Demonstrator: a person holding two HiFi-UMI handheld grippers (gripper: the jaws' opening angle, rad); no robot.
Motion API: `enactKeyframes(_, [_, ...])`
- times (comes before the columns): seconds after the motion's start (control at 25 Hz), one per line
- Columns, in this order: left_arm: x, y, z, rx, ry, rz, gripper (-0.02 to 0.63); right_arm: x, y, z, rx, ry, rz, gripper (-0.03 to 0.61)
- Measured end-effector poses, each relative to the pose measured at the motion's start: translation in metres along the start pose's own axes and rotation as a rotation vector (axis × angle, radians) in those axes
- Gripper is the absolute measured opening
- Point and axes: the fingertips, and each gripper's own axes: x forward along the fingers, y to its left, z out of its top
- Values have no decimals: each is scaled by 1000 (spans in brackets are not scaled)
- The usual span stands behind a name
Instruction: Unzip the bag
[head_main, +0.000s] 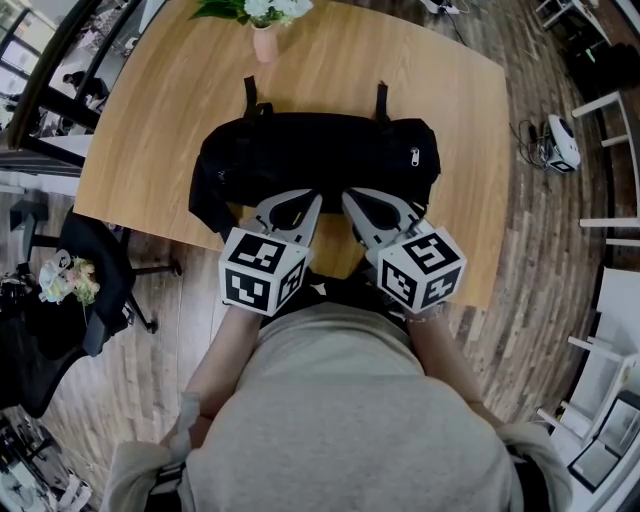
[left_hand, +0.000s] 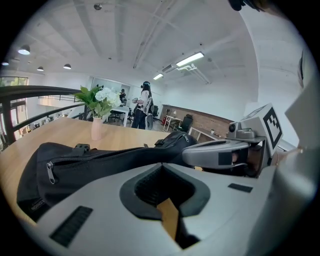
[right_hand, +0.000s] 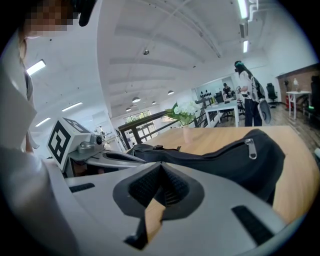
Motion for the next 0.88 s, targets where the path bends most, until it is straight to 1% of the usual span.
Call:
enactKeyframes(0.28, [1,1,-2,2,9,3,17,3,-1,-2,-9,15,6,5])
enactKeyframes(0.44, [0,2,-3,5,10,11,17,3,3,-2,-32,21,17,5])
enactKeyframes(0.6, [0,1,-5,-7,14,2,17,5,5,-2,-38,26,31,5])
enactKeyframes(0.88, [-2,-2,-9,28,40,-27,17,6,7,-6,-16,33,41,5])
